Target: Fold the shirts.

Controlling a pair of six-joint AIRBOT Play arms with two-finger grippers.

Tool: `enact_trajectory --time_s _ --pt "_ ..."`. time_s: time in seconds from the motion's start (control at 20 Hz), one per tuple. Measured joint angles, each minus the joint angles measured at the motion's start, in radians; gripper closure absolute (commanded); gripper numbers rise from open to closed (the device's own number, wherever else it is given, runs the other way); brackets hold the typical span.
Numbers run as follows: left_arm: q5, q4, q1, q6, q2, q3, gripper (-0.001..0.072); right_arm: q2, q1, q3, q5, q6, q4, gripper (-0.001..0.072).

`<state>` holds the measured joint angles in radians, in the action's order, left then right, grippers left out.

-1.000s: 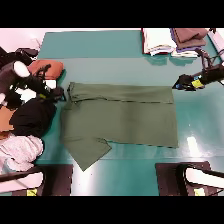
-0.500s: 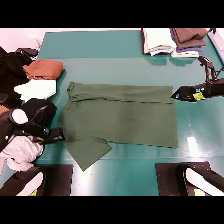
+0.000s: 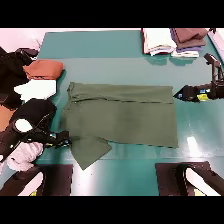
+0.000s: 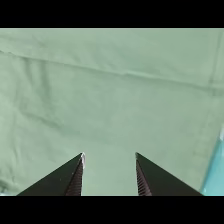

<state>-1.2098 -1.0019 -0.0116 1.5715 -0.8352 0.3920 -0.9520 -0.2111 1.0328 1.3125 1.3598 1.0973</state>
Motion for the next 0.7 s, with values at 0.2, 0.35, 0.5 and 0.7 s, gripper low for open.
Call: enact_trajectory --time_s 0.2,0.35,0.5,0.7 --pt "-0.038 0.01 0.0 -0.039 0.001 0.068 0.0687 0.024 -0.126 -0.099 0.111 0.0 0.072 0.029" --pt "-0.049 0.012 0.0 -0.061 0.001 0.113 0.0687 0.035 -0.251 -0.255 0.166 0.0 0.177 0.0208" --pt "-0.047 0.013 0.0 -0.077 0.001 0.134 0.0687 -0.001 -0.34 -0.399 0.182 0.0 0.207 0.029" --pt "-0.039 0.014 0.0 -0.085 0.001 0.143 0.0687 -0.077 -0.323 -0.507 0.13 0.0 0.173 0.029"
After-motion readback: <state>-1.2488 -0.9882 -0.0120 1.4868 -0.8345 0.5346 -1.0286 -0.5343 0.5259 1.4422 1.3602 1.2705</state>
